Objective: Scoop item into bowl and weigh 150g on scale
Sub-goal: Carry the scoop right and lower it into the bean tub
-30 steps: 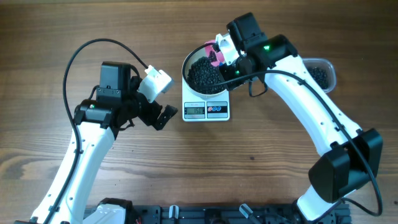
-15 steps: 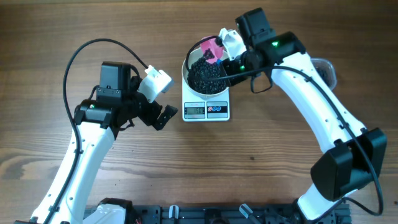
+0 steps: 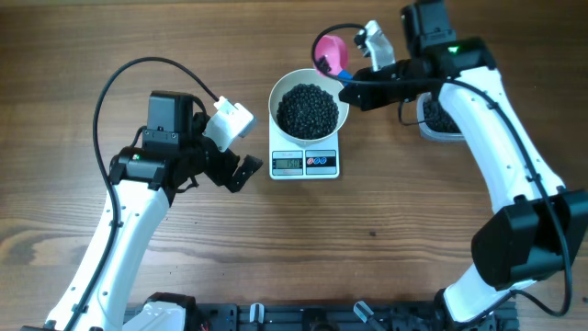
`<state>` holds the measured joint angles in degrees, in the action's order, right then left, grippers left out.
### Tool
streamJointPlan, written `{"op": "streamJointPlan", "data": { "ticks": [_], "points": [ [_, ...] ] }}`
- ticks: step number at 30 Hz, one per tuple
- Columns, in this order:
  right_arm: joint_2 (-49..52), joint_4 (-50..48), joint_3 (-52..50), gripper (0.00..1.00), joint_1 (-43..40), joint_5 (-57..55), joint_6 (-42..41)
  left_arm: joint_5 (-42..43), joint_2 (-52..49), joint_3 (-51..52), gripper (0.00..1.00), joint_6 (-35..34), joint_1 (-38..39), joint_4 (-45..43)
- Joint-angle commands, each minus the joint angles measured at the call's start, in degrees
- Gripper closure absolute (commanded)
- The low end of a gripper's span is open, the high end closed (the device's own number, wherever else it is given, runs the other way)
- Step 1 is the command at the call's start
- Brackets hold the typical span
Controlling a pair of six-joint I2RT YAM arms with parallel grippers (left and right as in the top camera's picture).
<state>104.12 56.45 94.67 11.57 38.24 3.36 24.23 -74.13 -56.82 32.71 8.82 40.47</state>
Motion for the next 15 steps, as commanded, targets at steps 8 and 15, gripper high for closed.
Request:
{"op": "streamJointPlan", "data": {
  "ticks": [8, 15],
  "points": [
    [-6.40, 3.54, 1.11, 0.96, -11.72, 5.27, 3.08, 0.31, 0.17, 0.37, 0.00, -0.17, -0.31, -0.15],
    [-7.48, 15.69, 0.57, 0.96, -20.79, -9.97, 5.86, 0.33, 0.17, 0.35, 0.00, -0.17, -0.31, -0.15]
  ]
}}
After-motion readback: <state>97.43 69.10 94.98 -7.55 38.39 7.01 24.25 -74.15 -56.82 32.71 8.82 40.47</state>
